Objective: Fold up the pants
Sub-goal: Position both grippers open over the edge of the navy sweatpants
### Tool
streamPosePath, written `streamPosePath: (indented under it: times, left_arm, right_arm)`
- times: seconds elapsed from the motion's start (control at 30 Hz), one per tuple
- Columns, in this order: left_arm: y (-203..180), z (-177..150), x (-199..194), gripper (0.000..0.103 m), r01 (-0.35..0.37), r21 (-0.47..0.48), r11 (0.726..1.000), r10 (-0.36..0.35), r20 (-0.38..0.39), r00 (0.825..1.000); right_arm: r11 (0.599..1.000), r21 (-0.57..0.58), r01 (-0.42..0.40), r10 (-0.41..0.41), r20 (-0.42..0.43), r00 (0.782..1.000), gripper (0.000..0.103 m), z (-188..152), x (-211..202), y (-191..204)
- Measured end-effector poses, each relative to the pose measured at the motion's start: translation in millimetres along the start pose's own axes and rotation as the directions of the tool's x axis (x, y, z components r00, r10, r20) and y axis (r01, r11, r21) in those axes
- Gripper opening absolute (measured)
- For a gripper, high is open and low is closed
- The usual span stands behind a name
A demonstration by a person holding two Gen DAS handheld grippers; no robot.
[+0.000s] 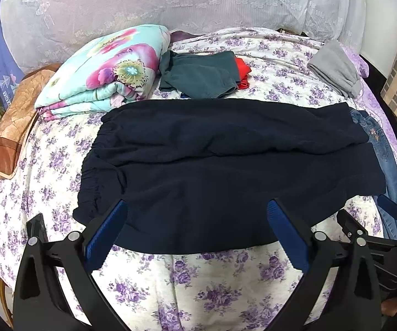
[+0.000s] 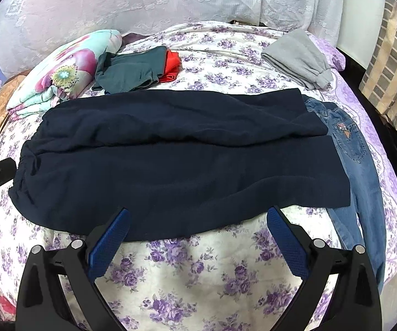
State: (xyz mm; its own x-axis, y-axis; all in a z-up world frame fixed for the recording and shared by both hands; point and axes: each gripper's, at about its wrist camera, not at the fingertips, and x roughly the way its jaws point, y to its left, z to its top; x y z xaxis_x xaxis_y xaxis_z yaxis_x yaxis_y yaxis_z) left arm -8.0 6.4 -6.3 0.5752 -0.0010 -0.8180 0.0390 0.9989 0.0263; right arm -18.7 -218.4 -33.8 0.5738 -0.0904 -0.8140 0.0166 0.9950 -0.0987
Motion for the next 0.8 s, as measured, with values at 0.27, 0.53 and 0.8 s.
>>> streamPosePath:
  times: [0.27,0.53,0.8]
  left_arm:
    - [9,-1,-3,0.098,0.001,0.005,1.000,-0.001,0.022,1.000]
    - [21,-4,5,0.098,0.022,-0.020,1.000,-0.022,-0.007,1.000]
    - [21,-5,8,0.098,0.060,-0.065,0.996,-0.060,-0.001,0.998]
  right_arm:
    - [1.000,0.010,0.023,-0.023,-0.002,1.000,0.100,-7,-3,9]
    - [0.998,0.036,0.049,-0.049,-0.002,0.999,0.100,-12,-5,11]
    - [0.997,0.044,0.063,-0.062,-0.019,0.998,0.100,-19,-3,13]
